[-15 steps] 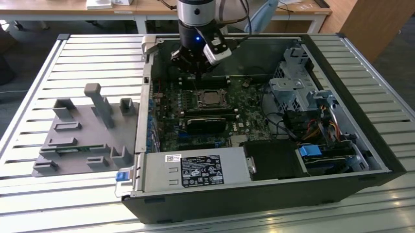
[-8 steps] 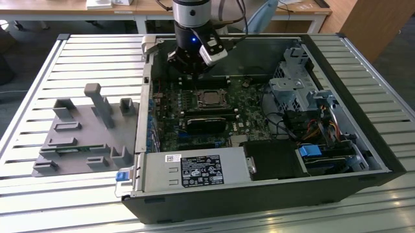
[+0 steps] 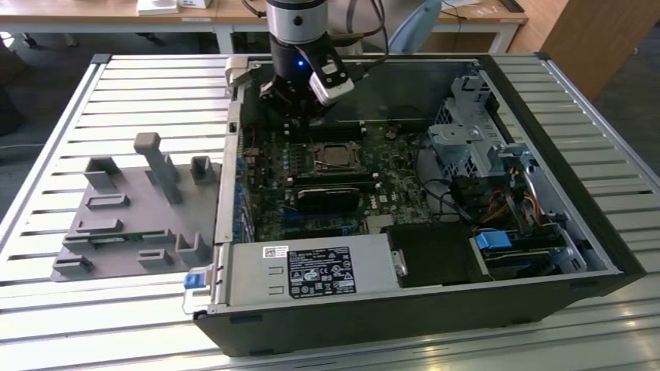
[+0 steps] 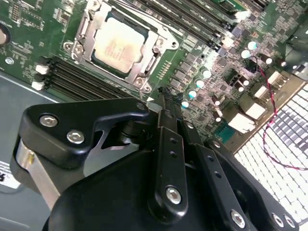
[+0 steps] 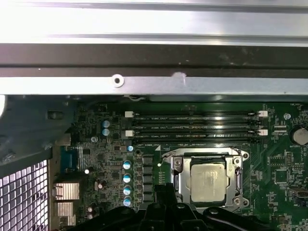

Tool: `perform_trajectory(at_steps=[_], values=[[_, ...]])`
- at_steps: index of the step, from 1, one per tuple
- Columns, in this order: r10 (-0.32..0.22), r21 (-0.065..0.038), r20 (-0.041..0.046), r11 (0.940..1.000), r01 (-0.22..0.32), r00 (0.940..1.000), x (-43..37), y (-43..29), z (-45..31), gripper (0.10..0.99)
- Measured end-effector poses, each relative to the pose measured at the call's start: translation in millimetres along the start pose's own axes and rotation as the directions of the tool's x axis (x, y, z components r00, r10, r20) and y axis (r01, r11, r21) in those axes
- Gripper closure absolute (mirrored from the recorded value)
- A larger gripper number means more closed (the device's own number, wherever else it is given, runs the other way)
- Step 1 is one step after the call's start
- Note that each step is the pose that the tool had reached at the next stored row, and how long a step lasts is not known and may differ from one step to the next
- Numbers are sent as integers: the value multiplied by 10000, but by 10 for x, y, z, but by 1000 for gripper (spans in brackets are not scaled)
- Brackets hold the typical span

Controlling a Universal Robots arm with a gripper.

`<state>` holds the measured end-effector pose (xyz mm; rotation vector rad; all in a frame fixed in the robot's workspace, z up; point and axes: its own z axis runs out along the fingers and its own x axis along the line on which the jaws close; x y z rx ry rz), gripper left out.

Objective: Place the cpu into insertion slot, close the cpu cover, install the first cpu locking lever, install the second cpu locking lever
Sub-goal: 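Install the first cpu locking lever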

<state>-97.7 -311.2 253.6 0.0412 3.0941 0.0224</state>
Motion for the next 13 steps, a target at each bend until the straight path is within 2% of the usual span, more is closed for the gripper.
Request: perform_trajectory(at_steps=[7, 13], values=[[1, -2, 2, 10000, -1, 10000, 102, 1, 1, 980], [1, -1, 1, 10000, -1, 10000, 130, 48, 3, 980]])
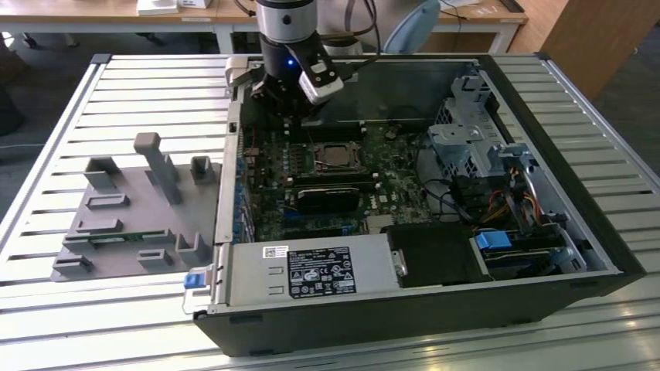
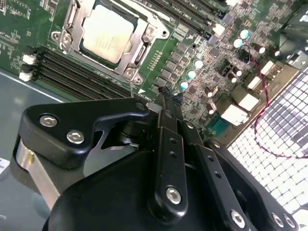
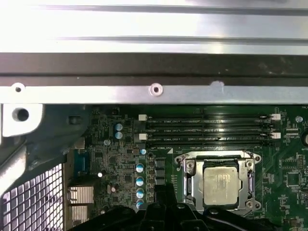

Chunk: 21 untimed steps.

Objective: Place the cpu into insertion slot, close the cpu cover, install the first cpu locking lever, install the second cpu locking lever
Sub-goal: 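Install the first cpu locking lever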

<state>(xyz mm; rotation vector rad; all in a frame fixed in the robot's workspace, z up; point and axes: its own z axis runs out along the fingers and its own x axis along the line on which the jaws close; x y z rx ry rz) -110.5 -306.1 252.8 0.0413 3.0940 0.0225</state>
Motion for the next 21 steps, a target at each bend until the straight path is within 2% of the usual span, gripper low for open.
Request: perform_trajectory(at_steps=[5, 9, 17, 21], values=[[0, 0, -1, 10000, 0, 10000, 6, 128, 6, 980], [-1, -1, -29, 10000, 1, 10000, -16, 145, 11, 980], [3, 5, -227, 10000, -3, 9997, -220, 165, 36, 980], [4, 7, -259, 10000, -4, 9997, -370, 173, 51, 980]])
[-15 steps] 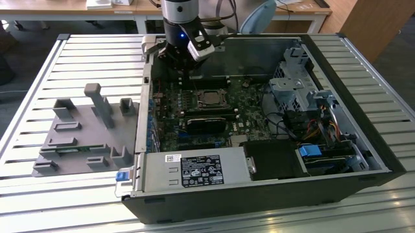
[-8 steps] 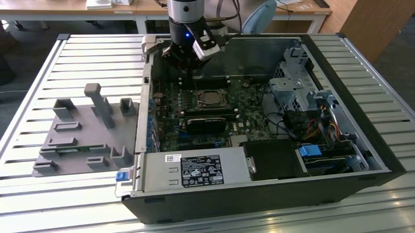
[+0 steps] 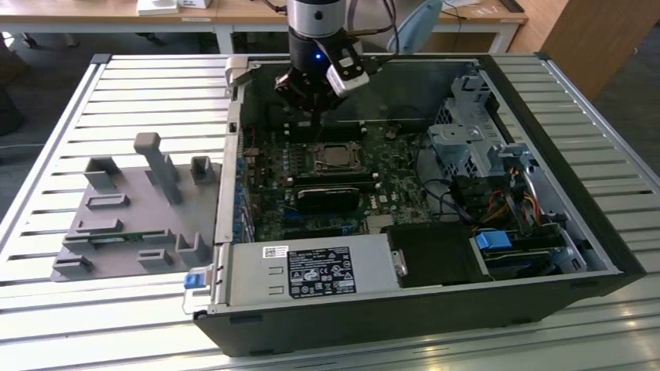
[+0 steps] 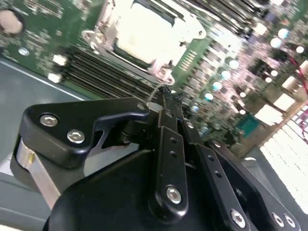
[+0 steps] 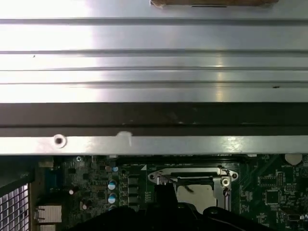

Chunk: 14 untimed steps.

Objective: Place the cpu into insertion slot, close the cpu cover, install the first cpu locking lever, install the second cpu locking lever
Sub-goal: 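Install the first cpu locking lever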

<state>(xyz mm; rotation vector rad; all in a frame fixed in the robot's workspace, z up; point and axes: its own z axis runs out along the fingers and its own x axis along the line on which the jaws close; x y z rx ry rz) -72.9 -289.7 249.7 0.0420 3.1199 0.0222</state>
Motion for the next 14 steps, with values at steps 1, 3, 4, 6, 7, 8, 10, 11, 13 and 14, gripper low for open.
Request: perform_trajectory(at_steps=[1, 3, 4, 6, 7, 8, 10, 11, 13, 14], values=[[-1, -1, 0, 10000, 1, 10000, -29, 1, 3, 980], [-1, -2, 0, 10000, 1, 10000, -69, 2, 5, 980], [-1, -3, 0, 10000, 1, 10000, -84, 3, 7, 980], [-1, -5, 1, 10000, 1, 10000, -95, 3, 12, 980], [0, -3, 0, 10000, 0, 10000, -95, 2, 13, 980], [1, -13, 0, 10000, -1, 10000, -95, 1, 17, 980], [6, -287, -9, 9996, -7, 10000, -96, -13, 21, 980], [10, -468, -11, 9989, -10, 10000, -96, -22, 22, 980], [16, -596, -4, 9982, -16, 10000, -98, -25, 35, 980], [16, -595, -4, 9982, -16, 10000, -103, -25, 42, 980]])
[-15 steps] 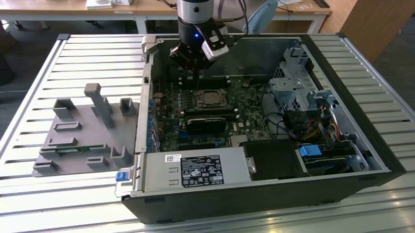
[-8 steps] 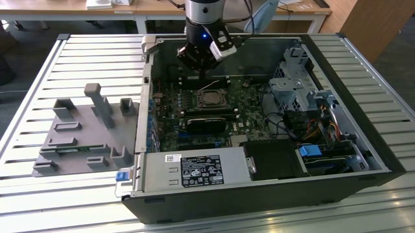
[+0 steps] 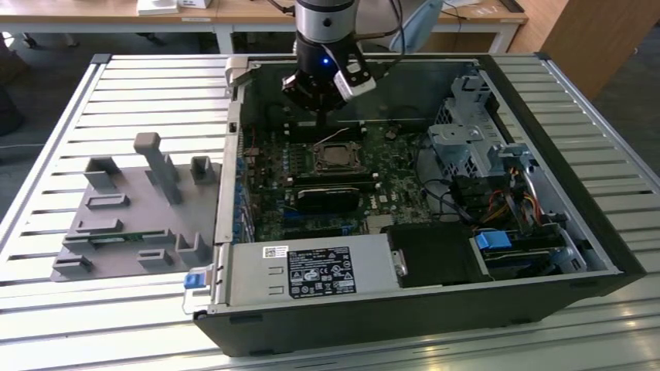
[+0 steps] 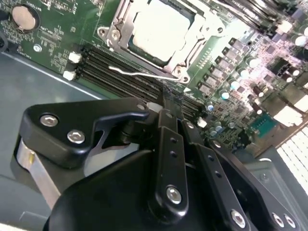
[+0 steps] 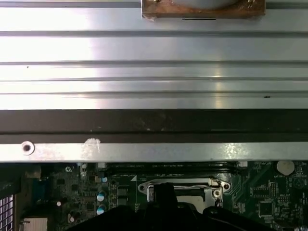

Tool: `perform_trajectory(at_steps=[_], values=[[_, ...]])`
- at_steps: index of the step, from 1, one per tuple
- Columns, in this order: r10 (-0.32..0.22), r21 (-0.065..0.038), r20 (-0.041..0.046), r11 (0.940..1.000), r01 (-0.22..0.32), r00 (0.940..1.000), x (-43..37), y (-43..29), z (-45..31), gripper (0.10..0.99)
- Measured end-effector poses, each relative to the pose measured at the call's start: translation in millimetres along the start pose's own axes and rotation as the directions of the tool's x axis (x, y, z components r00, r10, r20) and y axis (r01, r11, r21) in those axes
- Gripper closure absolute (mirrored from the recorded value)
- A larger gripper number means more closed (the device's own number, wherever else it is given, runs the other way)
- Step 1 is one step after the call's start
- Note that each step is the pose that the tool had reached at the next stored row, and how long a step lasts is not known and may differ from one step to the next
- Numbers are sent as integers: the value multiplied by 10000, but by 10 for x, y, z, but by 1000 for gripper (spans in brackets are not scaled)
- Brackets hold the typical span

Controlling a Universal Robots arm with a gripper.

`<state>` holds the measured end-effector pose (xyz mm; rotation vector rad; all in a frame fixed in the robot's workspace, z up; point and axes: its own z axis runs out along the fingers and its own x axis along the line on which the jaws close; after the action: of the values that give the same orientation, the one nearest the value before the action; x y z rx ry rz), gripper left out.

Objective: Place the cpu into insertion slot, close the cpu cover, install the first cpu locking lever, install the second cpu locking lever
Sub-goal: 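Install the first cpu locking lever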

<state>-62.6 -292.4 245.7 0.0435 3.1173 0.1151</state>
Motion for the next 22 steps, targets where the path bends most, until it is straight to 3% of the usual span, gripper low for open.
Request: perform_trajectory(at_steps=[22], values=[[-1, 0, 21, 10000, 1, 10000, -80, 9, 122, 980]])
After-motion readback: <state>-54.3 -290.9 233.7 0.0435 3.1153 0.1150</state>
